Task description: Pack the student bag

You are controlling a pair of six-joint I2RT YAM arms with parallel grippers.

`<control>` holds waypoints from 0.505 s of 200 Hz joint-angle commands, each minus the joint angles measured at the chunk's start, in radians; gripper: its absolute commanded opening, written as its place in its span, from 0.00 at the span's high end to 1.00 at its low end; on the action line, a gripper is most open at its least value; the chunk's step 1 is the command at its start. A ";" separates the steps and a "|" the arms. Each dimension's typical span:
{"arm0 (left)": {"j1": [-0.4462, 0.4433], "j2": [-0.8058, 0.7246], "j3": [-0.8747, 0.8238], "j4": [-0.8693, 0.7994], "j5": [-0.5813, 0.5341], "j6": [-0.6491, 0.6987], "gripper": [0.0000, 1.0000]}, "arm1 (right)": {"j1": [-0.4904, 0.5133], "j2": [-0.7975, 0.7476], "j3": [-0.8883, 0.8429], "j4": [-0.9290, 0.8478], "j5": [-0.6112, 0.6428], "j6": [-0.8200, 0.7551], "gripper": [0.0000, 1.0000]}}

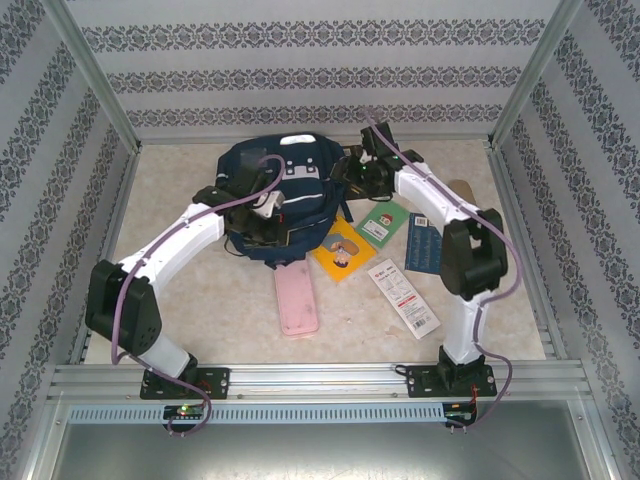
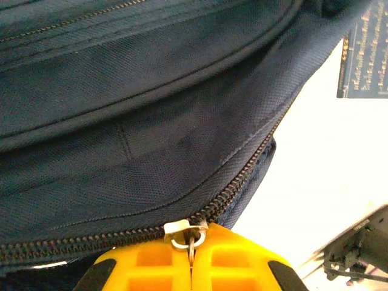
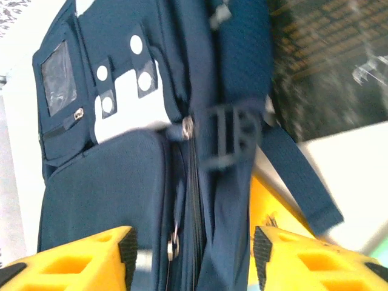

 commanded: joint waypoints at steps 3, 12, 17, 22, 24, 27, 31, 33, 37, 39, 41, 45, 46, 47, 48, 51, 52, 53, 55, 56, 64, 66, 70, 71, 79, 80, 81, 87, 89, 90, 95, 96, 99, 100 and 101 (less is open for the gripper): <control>-0.036 0.037 0.051 0.058 0.067 -0.033 1.00 | 0.039 -0.165 -0.144 0.014 0.072 0.047 0.44; -0.046 0.051 0.060 0.059 0.075 -0.029 1.00 | 0.060 -0.208 -0.209 0.039 0.062 0.079 0.44; -0.050 0.059 0.064 0.056 0.076 -0.026 1.00 | 0.073 -0.227 -0.239 0.053 0.052 0.099 0.44; -0.053 0.067 0.070 0.051 0.081 -0.021 1.00 | 0.086 -0.240 -0.271 0.073 0.035 0.117 0.44; -0.055 0.069 0.072 0.048 0.080 -0.018 1.00 | 0.092 -0.246 -0.281 0.081 0.029 0.124 0.44; -0.056 0.075 0.075 0.046 0.082 -0.015 1.00 | 0.100 -0.252 -0.298 0.091 0.021 0.138 0.44; -0.058 0.079 0.078 0.043 0.084 -0.011 1.00 | 0.112 -0.258 -0.318 0.103 0.012 0.159 0.44; -0.059 0.082 0.081 0.041 0.085 -0.009 1.00 | 0.120 -0.261 -0.326 0.110 0.010 0.171 0.44; -0.060 0.085 0.082 0.036 0.086 -0.005 1.00 | 0.132 -0.266 -0.345 0.127 0.000 0.195 0.44; -0.061 0.086 0.083 0.036 0.087 -0.004 1.00 | 0.138 -0.267 -0.357 0.136 -0.003 0.207 0.44; -0.062 0.087 0.084 0.033 0.087 -0.002 1.00 | 0.146 -0.269 -0.366 0.148 -0.007 0.220 0.44; -0.064 0.090 0.085 0.030 0.090 0.003 1.00 | 0.159 -0.271 -0.386 0.171 -0.015 0.245 0.44; -0.064 0.091 0.086 0.029 0.090 0.004 1.00 | 0.162 -0.272 -0.390 0.177 -0.016 0.251 0.44; -0.064 0.092 0.086 0.028 0.090 0.005 1.00 | 0.165 -0.272 -0.395 0.182 -0.018 0.256 0.44; -0.064 0.093 0.087 0.027 0.090 0.005 1.00 | 0.169 -0.273 -0.400 0.189 -0.019 0.262 0.44; -0.066 0.094 0.089 0.021 0.091 0.010 1.00 | 0.180 -0.273 -0.413 0.203 -0.020 0.280 0.44; -0.066 0.096 0.089 0.020 0.092 0.011 1.00 | 0.184 -0.273 -0.417 0.210 -0.020 0.284 0.44; -0.067 0.097 0.090 0.018 0.092 0.011 1.00 | 0.188 -0.273 -0.420 0.215 -0.020 0.291 0.44; -0.066 0.097 0.091 0.016 0.093 0.011 1.00 | 0.195 -0.272 -0.427 0.223 -0.020 0.301 0.44; -0.067 0.097 0.091 0.015 0.093 0.014 1.00 | 0.198 -0.271 -0.430 0.229 -0.019 0.306 0.44; -0.068 0.102 0.092 0.007 0.095 0.022 1.00 | 0.228 -0.266 -0.448 0.265 -0.016 0.337 0.44; -0.068 0.102 0.092 0.006 0.096 0.024 1.00 | 0.234 -0.263 -0.451 0.271 -0.015 0.344 0.44; -0.068 0.103 0.093 0.002 0.096 0.029 1.00 | 0.246 -0.255 -0.453 0.283 -0.012 0.356 0.44; -0.069 0.103 0.093 0.001 0.097 0.029 1.00 | 0.249 -0.254 -0.453 0.284 -0.012 0.358 0.44; -0.071 0.105 0.095 -0.008 0.098 0.040 1.00 | 0.268 -0.240 -0.451 0.304 -0.008 0.377 0.44; -0.071 0.106 0.095 -0.009 0.099 0.041 1.00 | 0.271 -0.238 -0.450 0.304 -0.007 0.379 0.44; -0.071 0.106 0.096 -0.010 0.099 0.042 1.00 | 0.273 -0.237 -0.448 0.308 -0.007 0.382 0.44; -0.073 0.108 0.097 -0.018 0.100 0.053 1.00 | 0.282 -0.224 -0.447 0.327 -0.006 0.396 0.44; -0.073 0.109 0.098 -0.021 0.099 0.055 1.00 | 0.284 -0.221 -0.446 0.335 -0.006 0.400 0.44; -0.073 0.109 0.098 -0.023 0.099 0.055 1.00 | 0.285 -0.219 -0.445 0.338 -0.005 0.403 0.44; -0.073 0.111 0.101 -0.029 0.099 0.061 1.00 | 0.291 -0.209 -0.441 0.351 -0.007 0.413 0.44; -0.074 0.111 0.102 -0.030 0.100 0.063 1.00 | 0.292 -0.208 -0.440 0.353 -0.007 0.414 0.44; -0.073 0.113 0.103 -0.037 0.100 0.067 1.00 | 0.293 -0.203 -0.436 0.361 -0.008 0.420 0.44; -0.073 0.114 0.103 -0.038 0.100 0.068 1.00 | 0.294 -0.201 -0.435 0.363 -0.008 0.421 0.44; -0.073 0.114 0.104 -0.039 0.101 0.069 1.00 | 0.294 -0.199 -0.434 0.365 -0.008 0.422 0.44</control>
